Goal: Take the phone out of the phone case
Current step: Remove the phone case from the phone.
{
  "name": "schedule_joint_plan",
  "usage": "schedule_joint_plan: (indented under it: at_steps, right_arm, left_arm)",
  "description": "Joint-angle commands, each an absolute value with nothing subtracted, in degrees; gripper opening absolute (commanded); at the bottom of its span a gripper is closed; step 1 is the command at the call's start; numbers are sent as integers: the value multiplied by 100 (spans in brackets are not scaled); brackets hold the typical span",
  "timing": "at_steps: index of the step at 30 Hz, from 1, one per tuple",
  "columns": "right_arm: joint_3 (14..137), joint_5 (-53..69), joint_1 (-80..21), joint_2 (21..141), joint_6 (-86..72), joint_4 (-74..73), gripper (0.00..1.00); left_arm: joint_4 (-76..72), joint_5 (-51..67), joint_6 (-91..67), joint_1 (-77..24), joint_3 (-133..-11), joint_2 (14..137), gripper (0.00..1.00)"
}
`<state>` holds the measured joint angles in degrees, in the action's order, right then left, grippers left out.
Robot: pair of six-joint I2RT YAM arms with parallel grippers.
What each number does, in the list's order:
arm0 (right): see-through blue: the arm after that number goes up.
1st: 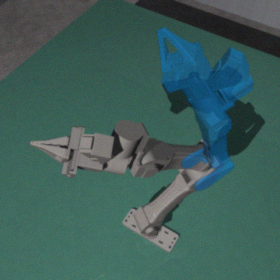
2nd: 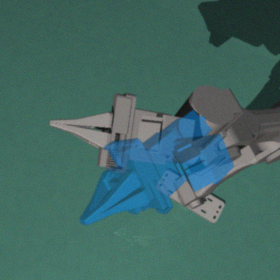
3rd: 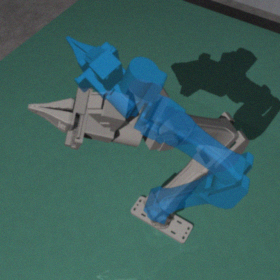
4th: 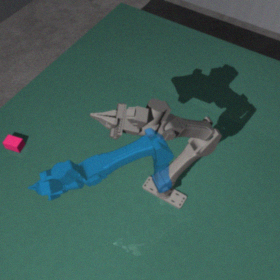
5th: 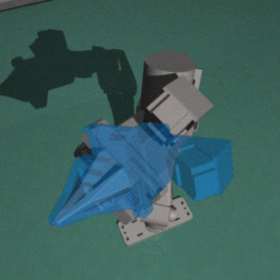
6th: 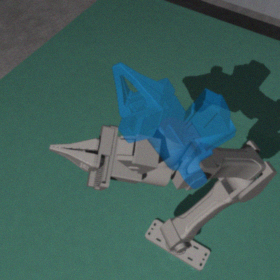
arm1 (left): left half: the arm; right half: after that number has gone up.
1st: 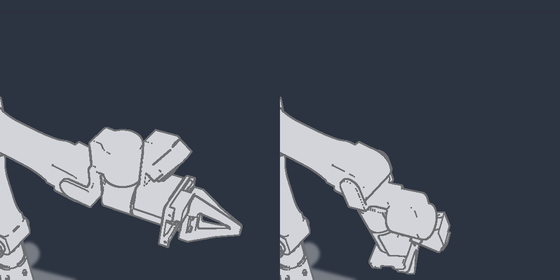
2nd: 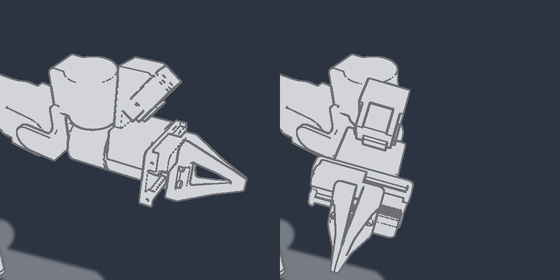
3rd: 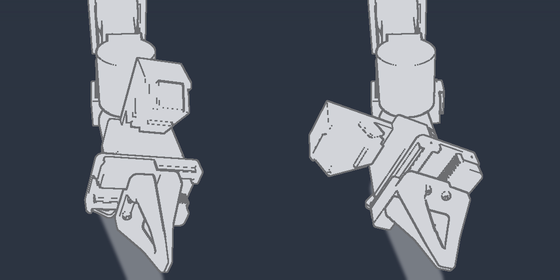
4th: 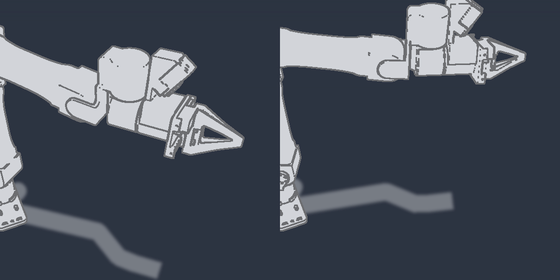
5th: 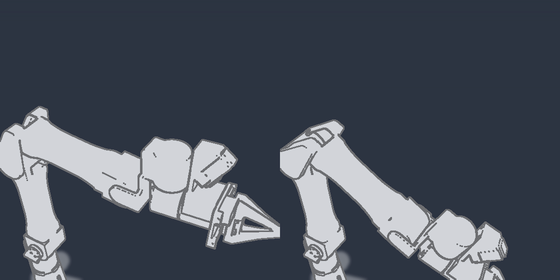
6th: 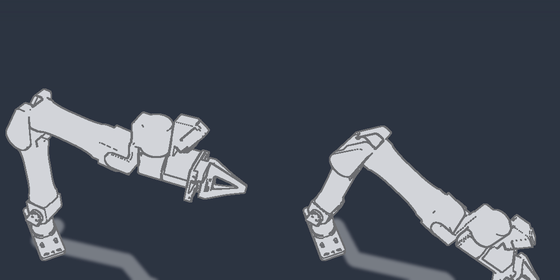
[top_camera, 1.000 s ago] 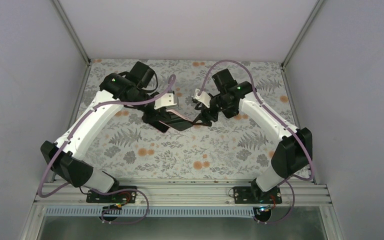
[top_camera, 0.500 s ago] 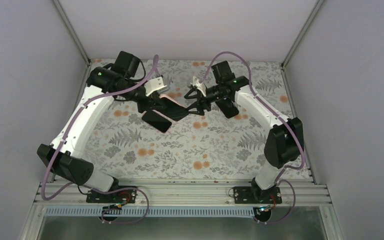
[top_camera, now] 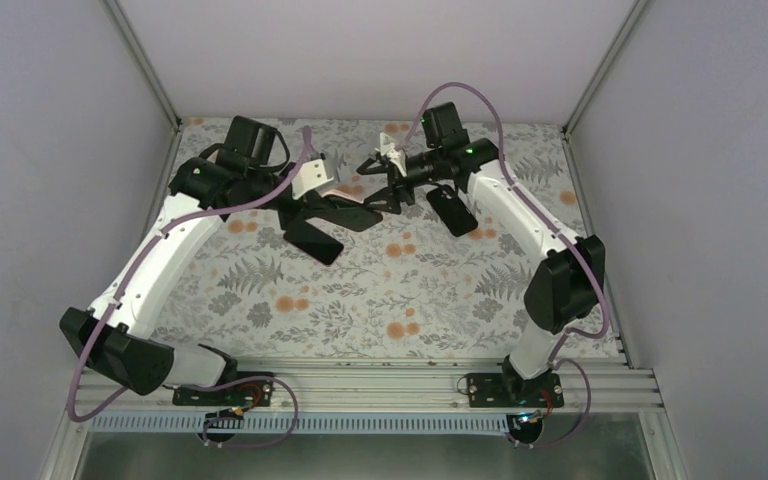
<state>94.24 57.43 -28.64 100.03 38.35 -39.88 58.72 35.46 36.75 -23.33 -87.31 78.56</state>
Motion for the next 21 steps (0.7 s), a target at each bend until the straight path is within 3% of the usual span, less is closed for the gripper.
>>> schedule_joint_plan:
  at_steps: [1,10,15,21]
  right_arm:
    - [9678,8308,-4247,9943,3634,-4923,85]
    - [9615,7887,-4787,10203,4130,-5436,87]
    - [10173,7564,-4855,10874,5769,-7264,87]
    - [9767,7702,-4790,10880,6285,-7206,87]
  left_arm:
    - [2610,2063,3424,-2235,-8521,8228,2]
    - [2413,2103,3151,-2188,-8964,8287,2]
    - [2358,2791,2831,-1787,-9233,8223,2]
    - [2270,3404,2462,-1455,-9480,8200,2]
